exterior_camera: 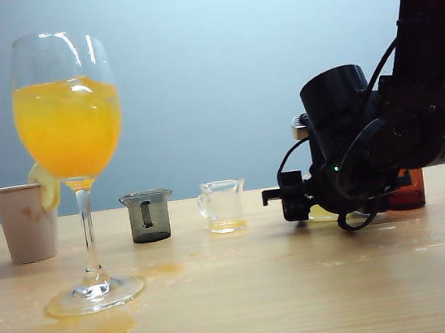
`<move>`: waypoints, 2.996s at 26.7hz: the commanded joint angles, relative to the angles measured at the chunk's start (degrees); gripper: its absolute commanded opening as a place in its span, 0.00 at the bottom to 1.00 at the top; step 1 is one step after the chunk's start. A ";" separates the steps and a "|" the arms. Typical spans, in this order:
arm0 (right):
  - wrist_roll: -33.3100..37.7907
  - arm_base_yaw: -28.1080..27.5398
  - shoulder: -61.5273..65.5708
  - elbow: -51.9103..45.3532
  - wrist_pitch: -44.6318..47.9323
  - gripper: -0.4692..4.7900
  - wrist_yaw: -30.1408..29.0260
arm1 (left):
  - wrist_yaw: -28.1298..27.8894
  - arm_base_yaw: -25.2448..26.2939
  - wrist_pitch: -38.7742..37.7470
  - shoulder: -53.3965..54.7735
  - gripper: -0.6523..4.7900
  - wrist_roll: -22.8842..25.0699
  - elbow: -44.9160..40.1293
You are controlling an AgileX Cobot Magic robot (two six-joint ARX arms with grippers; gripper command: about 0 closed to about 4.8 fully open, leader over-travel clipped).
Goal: Pick up the third measuring cup from the left, pour the pineapple juice inside into the goblet, and finally put the measuring cup back in its original place.
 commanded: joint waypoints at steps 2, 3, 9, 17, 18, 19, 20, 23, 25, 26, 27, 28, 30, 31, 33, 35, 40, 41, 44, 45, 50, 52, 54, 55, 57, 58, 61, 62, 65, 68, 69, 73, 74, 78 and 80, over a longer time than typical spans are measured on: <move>-2.16 0.79 -3.48 0.26 0.83 0.35 -5.57 | 0.24 0.02 0.81 -0.15 0.11 -0.31 0.81; -2.54 1.09 -4.63 0.26 0.61 0.35 -6.25 | 0.24 0.02 0.90 -0.22 0.11 -0.28 0.96; -6.01 2.54 -15.41 0.26 -8.26 0.35 -14.60 | 0.55 0.04 0.57 -0.22 0.11 -0.24 2.16; -6.01 3.58 -28.30 1.90 -18.23 0.35 -26.10 | 6.67 0.00 -2.69 -0.85 0.11 -5.03 2.38; -6.01 3.96 -29.14 2.54 -19.50 0.35 -26.14 | 6.73 -0.02 -3.08 -0.85 0.11 -5.03 2.62; -6.05 4.74 -29.97 3.41 -21.22 0.35 -26.32 | 6.67 -0.04 -3.76 -0.87 0.11 -5.01 3.06; -6.05 5.35 -30.49 4.15 -22.43 0.35 -26.62 | 6.62 -0.04 -4.44 -0.87 0.11 -5.01 3.52; -6.40 7.63 -31.67 6.80 -26.38 0.35 -28.70 | 6.51 -0.04 -6.54 -0.85 0.11 -5.01 5.27; -7.65 9.62 -32.00 8.52 -29.24 0.35 -29.14 | 6.78 -0.04 -8.48 -0.90 0.11 -5.07 6.36; -8.50 10.51 -32.00 9.29 -30.42 0.35 -29.05 | 6.95 -0.07 -9.94 -0.90 0.11 -5.81 6.95; -9.60 11.78 -31.98 10.05 -31.65 0.35 -29.07 | 7.15 -0.07 -10.93 -0.90 0.11 -6.84 7.23; -10.51 12.76 -31.98 10.56 -32.28 0.35 -29.07 | 7.82 -0.07 -11.82 -0.92 0.11 -7.82 7.32; -12.44 14.67 -31.98 10.99 -32.48 0.35 -29.03 | 8.24 -0.07 -14.03 -1.07 0.11 -8.94 7.39; -13.14 15.41 -31.98 11.02 -32.41 0.35 -29.03 | 8.26 -0.07 -14.99 -1.18 0.11 -9.09 7.39; -14.14 17.55 -31.98 11.02 -33.38 0.35 -29.00 | 10.84 -0.07 -18.08 -1.42 0.11 -9.09 7.39; -15.98 18.27 -31.98 11.02 -34.23 0.35 -29.00 | 10.67 -0.11 -19.39 -1.55 0.11 -9.07 7.39; -22.45 19.02 -31.98 11.02 -34.88 0.35 -28.83 | 10.80 -0.50 -21.05 -1.51 0.11 -9.07 7.39; -22.80 19.02 -31.98 11.02 -34.88 0.35 -28.81 | 10.80 -1.05 -20.87 -1.46 0.11 -9.05 7.39; -23.98 19.02 -31.98 11.04 -34.36 0.35 -28.83 | 10.58 -1.38 -20.55 -1.49 0.11 -9.05 7.39; -25.55 19.04 -31.98 11.04 -34.34 0.35 -28.83 | 10.58 -1.36 -20.59 -1.49 0.11 -9.05 7.39; -32.39 19.61 -31.98 11.04 -34.03 0.35 -28.79 | 10.36 -1.36 -20.68 -1.46 0.11 -8.87 7.39; -32.98 19.61 -31.98 11.04 -33.22 0.35 -28.79 | 10.34 -1.36 -20.61 -1.49 0.11 -8.87 7.39; -33.03 19.61 -31.98 11.04 -32.81 0.35 -28.76 | 10.23 -1.36 -20.65 -1.49 0.11 -8.87 7.39; -33.03 19.61 -31.98 11.04 -32.81 0.35 -28.76 | 10.23 -1.36 -20.61 -1.49 0.11 -8.87 7.39; -33.09 19.58 -31.98 11.06 -32.76 0.35 -27.82 | 10.23 -1.36 -20.63 -1.49 0.11 -8.87 7.39; -33.24 19.58 -31.98 11.17 -32.76 0.35 -27.02 | 10.23 -1.36 -20.63 -1.49 0.11 -8.87 7.39; -33.29 19.56 -31.95 11.47 -32.33 0.35 -26.88 | 10.23 -1.36 -20.63 -1.49 0.11 -8.87 7.39; -33.27 19.56 -31.95 11.82 -31.98 0.35 -26.88 | 10.23 -1.36 -20.61 -1.49 0.11 -8.87 7.39; -33.24 19.61 -31.93 12.98 -31.93 0.35 -27.10 | 10.23 -1.36 -20.63 -1.49 0.11 -8.87 7.39; -33.24 19.61 -31.87 14.16 -31.95 0.35 -27.10 | 10.23 -1.36 -20.63 -1.49 0.11 -8.87 7.39; -33.27 19.61 -31.85 14.45 -31.95 0.35 -27.12 | 10.23 -1.36 -20.63 -1.49 0.11 -8.87 7.39; -34.93 19.61 -31.85 14.73 -32.89 0.35 -27.32 | 10.23 -1.36 -20.61 -1.49 0.11 -8.87 7.39; -35.85 19.63 -31.85 14.73 -33.24 0.35 -27.39 | 10.23 -1.36 -20.63 -1.49 0.11 -8.87 7.39; -37.59 20.11 -31.85 14.73 -35.32 0.35 -28.22 | 10.23 -1.36 -20.63 -1.51 0.11 -8.87 7.39; -39.06 20.33 -31.85 14.73 -35.98 0.35 -28.26 | 10.23 -1.36 -20.61 -1.51 0.11 -8.87 7.39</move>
